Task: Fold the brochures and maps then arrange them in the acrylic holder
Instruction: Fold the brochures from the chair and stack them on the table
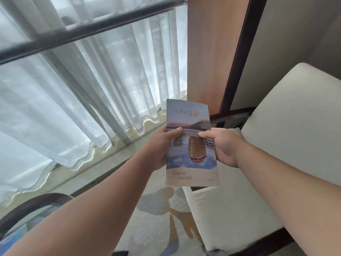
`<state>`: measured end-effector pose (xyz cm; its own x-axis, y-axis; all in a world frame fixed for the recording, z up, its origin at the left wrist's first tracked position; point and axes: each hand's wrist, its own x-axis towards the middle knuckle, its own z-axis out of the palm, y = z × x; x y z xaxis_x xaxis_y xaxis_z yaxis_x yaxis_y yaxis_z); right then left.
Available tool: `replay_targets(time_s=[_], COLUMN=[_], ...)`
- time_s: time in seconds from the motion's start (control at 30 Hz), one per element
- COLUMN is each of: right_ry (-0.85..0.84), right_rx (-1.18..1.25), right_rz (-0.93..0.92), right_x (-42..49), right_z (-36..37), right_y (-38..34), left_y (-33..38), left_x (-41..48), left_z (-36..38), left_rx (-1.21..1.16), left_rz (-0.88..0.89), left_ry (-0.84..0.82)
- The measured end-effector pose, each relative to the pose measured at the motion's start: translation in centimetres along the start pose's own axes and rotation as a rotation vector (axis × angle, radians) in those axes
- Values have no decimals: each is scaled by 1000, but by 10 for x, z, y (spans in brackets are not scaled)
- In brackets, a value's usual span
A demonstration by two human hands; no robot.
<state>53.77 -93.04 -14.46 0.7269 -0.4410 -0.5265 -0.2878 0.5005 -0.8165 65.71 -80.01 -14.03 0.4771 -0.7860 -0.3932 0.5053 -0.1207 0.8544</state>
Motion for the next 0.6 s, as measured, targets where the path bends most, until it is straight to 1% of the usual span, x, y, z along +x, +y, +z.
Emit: replay_targets(time_s=[0.03,0.1,0.17,0.2,0.3,0.37,0.43,0.53,0.6], right_ry=[21,86,108,85,-15,-35,-6,124,143], right_rx=[-7,-34,-49,-45,-33,-53,-109,-296,-298], right_rz=[-24,-52,-69,-81,-122,-131,-143,-188,-145], right_x=[0,1,3,4,3,4,6,8,8], right_z=[5,14,21,26,42,51,58,62,61], right_y=[-2,-7,-11,-11,-11,-10,-7,-1,3], left_y=[0,0,1,2,6,6,5,7,8], left_x=[-2,-4,-7,-10,-19,-24,-26,-29,-34], left_z=[-3,-12,-20,-23,-34,-40,-46,-52,-54], left_rx=[45,206,296,291,155,66,31,-8,-39], left_rz=[22,90,100,74,-2,-37,-29,15,37], left_ry=[53,203,310,319,218,200,227,265,242])
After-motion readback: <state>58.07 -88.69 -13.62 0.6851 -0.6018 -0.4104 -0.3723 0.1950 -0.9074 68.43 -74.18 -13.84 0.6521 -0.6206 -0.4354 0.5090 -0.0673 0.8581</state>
